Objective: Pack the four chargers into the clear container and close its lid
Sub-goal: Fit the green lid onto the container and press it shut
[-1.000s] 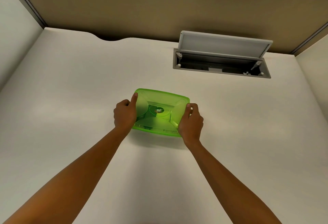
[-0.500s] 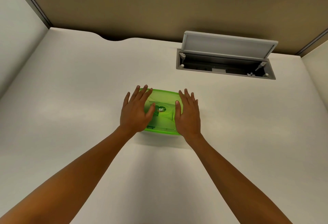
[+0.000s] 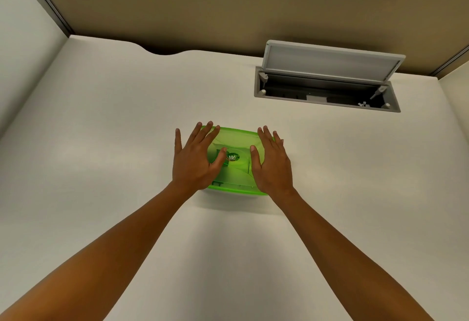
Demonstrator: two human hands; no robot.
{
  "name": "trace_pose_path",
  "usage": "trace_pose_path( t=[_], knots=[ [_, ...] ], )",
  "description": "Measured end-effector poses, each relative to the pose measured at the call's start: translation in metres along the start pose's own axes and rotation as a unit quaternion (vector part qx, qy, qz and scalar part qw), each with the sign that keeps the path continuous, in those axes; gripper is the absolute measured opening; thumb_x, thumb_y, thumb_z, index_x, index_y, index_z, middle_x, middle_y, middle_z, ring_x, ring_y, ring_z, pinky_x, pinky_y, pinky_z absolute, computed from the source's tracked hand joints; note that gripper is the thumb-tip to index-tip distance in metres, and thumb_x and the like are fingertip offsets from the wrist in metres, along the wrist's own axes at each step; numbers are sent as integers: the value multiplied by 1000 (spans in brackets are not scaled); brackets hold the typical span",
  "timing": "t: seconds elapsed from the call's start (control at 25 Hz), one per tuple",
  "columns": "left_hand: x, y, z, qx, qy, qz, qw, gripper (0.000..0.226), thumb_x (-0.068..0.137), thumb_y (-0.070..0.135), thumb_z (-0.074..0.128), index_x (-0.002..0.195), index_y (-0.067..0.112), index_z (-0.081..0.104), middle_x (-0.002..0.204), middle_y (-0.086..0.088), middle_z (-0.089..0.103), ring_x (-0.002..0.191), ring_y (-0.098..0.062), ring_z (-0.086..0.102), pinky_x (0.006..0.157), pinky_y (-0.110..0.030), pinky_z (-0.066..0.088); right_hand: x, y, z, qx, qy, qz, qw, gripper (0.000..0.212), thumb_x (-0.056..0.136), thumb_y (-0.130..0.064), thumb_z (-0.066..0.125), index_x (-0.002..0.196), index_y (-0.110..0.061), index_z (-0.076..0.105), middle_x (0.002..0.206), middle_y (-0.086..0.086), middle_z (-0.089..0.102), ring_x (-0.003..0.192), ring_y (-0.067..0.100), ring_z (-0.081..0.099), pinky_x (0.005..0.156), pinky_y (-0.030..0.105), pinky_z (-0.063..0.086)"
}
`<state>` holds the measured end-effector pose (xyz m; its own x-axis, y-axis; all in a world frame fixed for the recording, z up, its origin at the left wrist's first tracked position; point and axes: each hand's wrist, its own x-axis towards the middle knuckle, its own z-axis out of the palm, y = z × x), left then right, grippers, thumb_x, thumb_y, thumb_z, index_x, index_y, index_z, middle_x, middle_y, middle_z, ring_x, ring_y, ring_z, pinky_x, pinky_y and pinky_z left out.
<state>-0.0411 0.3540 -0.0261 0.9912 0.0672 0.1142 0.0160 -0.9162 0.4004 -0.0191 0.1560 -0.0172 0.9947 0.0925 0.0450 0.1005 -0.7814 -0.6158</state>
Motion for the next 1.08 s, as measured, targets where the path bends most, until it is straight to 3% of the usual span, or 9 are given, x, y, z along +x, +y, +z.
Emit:
trace_pose_path(
  t=[0.2, 0.32, 0.4, 0.48, 0.56, 0.6, 0.68, 0.92, 1.08],
  knots=[
    [0, -1, 1, -45, 1, -22, 999, 54, 99, 50, 34, 151, 34, 40, 162, 14, 31, 153, -5, 14, 124, -51, -6, 1, 3, 3, -4, -7, -6, 1000, 59, 101, -35, 39, 154, -20, 20, 162, -4, 18, 151, 15, 10, 119, 29, 9],
    [-5, -1, -1, -130, 26, -70, 989, 47, 102, 39, 42, 148, 28, 46, 158, 11, 39, 149, -8, 30, 125, -49, 3, -2, 2, 4, 47, 12, 21, 999, 54, 103, -32, 34, 154, -20, 19, 162, -5, 18, 151, 12, 12, 120, 28, 15],
    [-9, 1, -4, -229, 56, -161, 959, 46, 103, 33, 43, 148, 23, 47, 152, 4, 49, 138, -17, 48, 122, -42, 21, -7, -1, 2, 104, 48, 47, 992, 49, 104, -26, 32, 152, -19, 27, 158, -3, 31, 146, 12, 27, 116, 26, 26],
    [-11, 4, -6, -286, 69, -239, 925, 44, 105, 34, 41, 143, 17, 54, 137, -4, 63, 121, -26, 60, 101, -30, 40, -10, -2, 1, 158, 88, 107, 978, 45, 105, -22, 32, 149, -15, 35, 137, 5, 58, 126, 18, 54, 103, 27, 41],
    [-10, 6, -5, -315, 72, -271, 906, 42, 105, 35, 38, 106, 9, 71, 96, -10, 72, 87, -28, 62, 79, -31, 41, -9, -1, 1, 180, 95, 180, 962, 43, 105, -23, 30, 144, -8, 44, 118, 13, 68, 112, 29, 60, 94, 34, 44],
    [-9, 6, -6, -326, 78, -288, 897, 46, 105, 35, 38, 80, 6, 63, 73, -9, 61, 70, -26, 51, 71, -33, 36, -8, 0, 2, 179, 91, 195, 960, 42, 105, -23, 29, 136, -5, 52, 118, 15, 68, 113, 33, 59, 93, 35, 43],
    [-7, 4, -9, -340, 73, -311, 884, 49, 103, 36, 42, 65, 6, 44, 60, -7, 40, 63, -23, 35, 64, -35, 30, -6, 2, 3, 183, 97, 190, 960, 41, 105, -22, 28, 112, -3, 63, 104, 16, 70, 102, 37, 60, 81, 35, 42],
    [-6, -6, -12, -384, 61, -307, 869, 46, 101, 36, 51, 73, 2, 61, 62, -3, 45, 65, -20, 39, 63, -32, 35, -4, 11, 3, 220, 137, 171, 951, 36, 102, -20, 38, 87, 2, 62, 83, 26, 65, 68, 28, 50, 64, 36, 38],
    [-7, -6, -11, -411, 64, -314, 854, 38, 101, 36, 53, 89, 5, 72, 69, 1, 58, 72, -18, 51, 70, -29, 41, -1, 14, 3, 230, 132, 170, 949, 35, 102, -20, 40, 81, -3, 63, 69, 11, 60, 66, 19, 44, 62, 30, 32]
  ],
)
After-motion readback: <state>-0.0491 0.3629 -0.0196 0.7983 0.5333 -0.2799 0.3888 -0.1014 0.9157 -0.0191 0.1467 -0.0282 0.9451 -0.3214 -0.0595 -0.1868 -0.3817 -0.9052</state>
